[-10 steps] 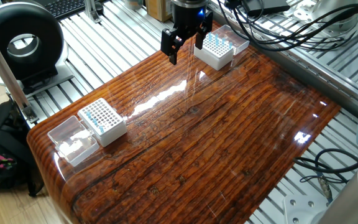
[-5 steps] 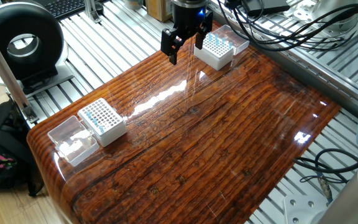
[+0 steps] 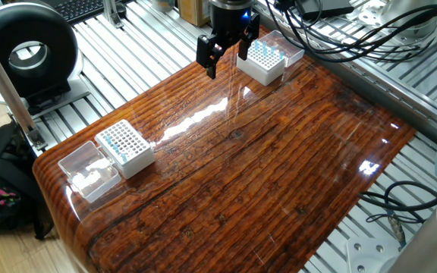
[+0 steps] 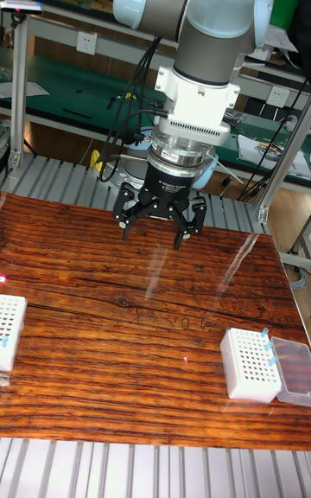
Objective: Transfer all medium pipette tips from one holder to another
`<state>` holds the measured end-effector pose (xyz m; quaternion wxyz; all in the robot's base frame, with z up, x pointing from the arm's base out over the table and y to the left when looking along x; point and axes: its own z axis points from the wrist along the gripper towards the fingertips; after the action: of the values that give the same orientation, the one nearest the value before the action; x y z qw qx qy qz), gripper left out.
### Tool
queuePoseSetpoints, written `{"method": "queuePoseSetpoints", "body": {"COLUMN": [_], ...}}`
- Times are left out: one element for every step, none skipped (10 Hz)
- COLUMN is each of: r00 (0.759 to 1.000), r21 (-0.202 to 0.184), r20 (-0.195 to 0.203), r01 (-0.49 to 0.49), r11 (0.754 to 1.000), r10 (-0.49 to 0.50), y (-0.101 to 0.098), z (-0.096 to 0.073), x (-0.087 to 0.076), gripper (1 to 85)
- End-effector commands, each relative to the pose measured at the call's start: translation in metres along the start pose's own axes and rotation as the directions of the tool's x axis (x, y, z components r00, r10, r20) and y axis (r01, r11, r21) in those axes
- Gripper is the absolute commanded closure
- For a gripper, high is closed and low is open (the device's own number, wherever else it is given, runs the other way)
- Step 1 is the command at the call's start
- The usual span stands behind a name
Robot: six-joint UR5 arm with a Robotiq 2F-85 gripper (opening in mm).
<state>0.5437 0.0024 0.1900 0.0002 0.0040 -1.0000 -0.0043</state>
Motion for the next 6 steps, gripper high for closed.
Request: {"method": "queuePoseSetpoints", "body": {"r00": [0.947, 0.946, 0.946, 0.947, 0.947, 0.947], "r21": [0.051, 0.049, 0.048, 0.049, 0.049, 0.042], "r20": [0.162, 0.171, 0.172, 0.172, 0.172, 0.167], "r01": [-0.287, -0.288, -0.287, -0.284, -0.284, -0.285], "r11": [0.956, 0.956, 0.957, 0.958, 0.958, 0.957], "r10": [0.276, 0.276, 0.275, 0.272, 0.272, 0.275], "y": [-0.0221, -0.0215, -0.0207, -0.0208, -0.0208, -0.0187], "z": [-0.0028, -0.0001, 0.0021, 0.0024, 0.0024, 0.0034], "x": [-0.0368, -0.0403, -0.0415, -0.0417, -0.0417, -0.0412], "gripper": [84.3, 84.3, 84.3, 84.3, 84.3, 84.3]}}
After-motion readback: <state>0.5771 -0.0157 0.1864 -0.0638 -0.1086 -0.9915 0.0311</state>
